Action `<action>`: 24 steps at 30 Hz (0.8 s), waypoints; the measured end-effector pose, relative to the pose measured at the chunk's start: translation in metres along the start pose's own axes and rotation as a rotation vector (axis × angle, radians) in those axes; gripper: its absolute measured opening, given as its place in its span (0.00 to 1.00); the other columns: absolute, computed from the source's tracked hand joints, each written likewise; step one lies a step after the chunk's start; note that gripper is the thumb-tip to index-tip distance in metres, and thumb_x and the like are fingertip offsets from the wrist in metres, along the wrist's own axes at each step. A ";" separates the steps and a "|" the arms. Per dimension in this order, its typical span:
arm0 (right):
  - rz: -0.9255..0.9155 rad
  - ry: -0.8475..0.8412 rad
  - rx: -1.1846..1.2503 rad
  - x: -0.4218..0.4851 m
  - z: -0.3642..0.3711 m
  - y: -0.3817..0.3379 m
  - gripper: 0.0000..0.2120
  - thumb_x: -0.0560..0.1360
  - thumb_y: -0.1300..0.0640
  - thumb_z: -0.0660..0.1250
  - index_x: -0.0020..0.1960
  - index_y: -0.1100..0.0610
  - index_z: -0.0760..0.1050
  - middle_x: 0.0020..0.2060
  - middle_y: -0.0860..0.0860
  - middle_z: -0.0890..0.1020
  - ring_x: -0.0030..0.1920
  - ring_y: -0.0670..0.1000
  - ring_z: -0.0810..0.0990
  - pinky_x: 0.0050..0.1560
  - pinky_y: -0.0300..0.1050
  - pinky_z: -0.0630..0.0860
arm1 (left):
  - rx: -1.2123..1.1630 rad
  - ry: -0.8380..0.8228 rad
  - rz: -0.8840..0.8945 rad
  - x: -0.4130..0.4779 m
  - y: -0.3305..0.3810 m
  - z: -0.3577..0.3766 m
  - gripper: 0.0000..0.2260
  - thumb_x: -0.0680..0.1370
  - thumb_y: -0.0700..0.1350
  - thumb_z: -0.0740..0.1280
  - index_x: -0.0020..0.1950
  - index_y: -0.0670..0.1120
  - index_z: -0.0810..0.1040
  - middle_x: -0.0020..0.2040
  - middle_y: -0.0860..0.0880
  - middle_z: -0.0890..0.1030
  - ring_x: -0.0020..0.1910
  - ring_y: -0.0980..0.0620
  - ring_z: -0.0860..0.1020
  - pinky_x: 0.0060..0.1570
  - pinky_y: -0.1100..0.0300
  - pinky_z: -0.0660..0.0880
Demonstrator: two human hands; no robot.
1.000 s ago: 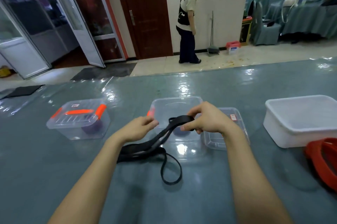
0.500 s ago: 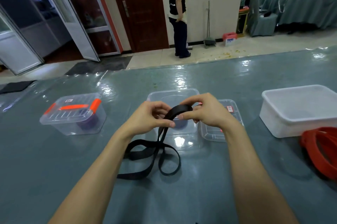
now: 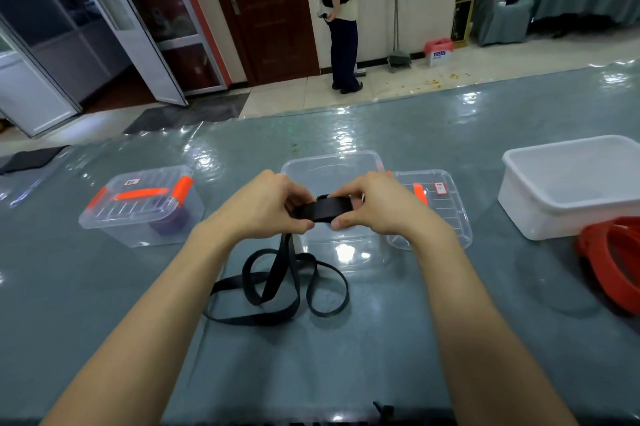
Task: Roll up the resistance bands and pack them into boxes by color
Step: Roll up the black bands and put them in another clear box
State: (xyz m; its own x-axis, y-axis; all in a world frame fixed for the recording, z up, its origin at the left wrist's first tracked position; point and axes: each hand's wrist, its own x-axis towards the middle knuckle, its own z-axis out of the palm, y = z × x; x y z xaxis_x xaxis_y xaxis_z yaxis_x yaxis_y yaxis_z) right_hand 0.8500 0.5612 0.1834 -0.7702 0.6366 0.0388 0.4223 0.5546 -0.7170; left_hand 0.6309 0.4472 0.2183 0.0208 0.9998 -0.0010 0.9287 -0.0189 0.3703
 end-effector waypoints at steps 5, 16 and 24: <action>0.002 -0.073 0.148 -0.003 0.015 -0.002 0.18 0.67 0.46 0.86 0.54 0.45 0.86 0.32 0.51 0.81 0.28 0.45 0.78 0.34 0.44 0.77 | -0.123 0.006 0.082 -0.004 0.006 -0.017 0.11 0.75 0.46 0.81 0.56 0.55 0.90 0.45 0.59 0.90 0.47 0.61 0.88 0.56 0.55 0.85; -0.076 0.080 0.774 -0.010 0.017 0.002 0.22 0.63 0.51 0.87 0.51 0.58 0.82 0.34 0.59 0.83 0.31 0.57 0.83 0.38 0.48 0.78 | -0.472 0.083 0.060 -0.013 -0.001 -0.018 0.14 0.74 0.48 0.84 0.57 0.51 0.89 0.50 0.48 0.90 0.52 0.44 0.89 0.62 0.43 0.84; -0.127 0.181 1.022 -0.007 0.026 -0.008 0.18 0.66 0.56 0.84 0.53 0.54 0.83 0.42 0.63 0.87 0.39 0.60 0.88 0.44 0.47 0.83 | -0.645 0.165 0.089 -0.015 -0.002 -0.005 0.16 0.71 0.54 0.84 0.58 0.55 0.88 0.53 0.49 0.90 0.53 0.48 0.89 0.59 0.58 0.84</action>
State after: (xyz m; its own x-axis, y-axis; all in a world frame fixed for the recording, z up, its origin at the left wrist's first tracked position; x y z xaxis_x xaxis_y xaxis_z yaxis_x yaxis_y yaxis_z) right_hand 0.8396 0.5379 0.1705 -0.6618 0.7231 0.1980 -0.3269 -0.0407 -0.9442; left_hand 0.6268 0.4325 0.2227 -0.0175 0.9838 0.1783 0.5181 -0.1436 0.8432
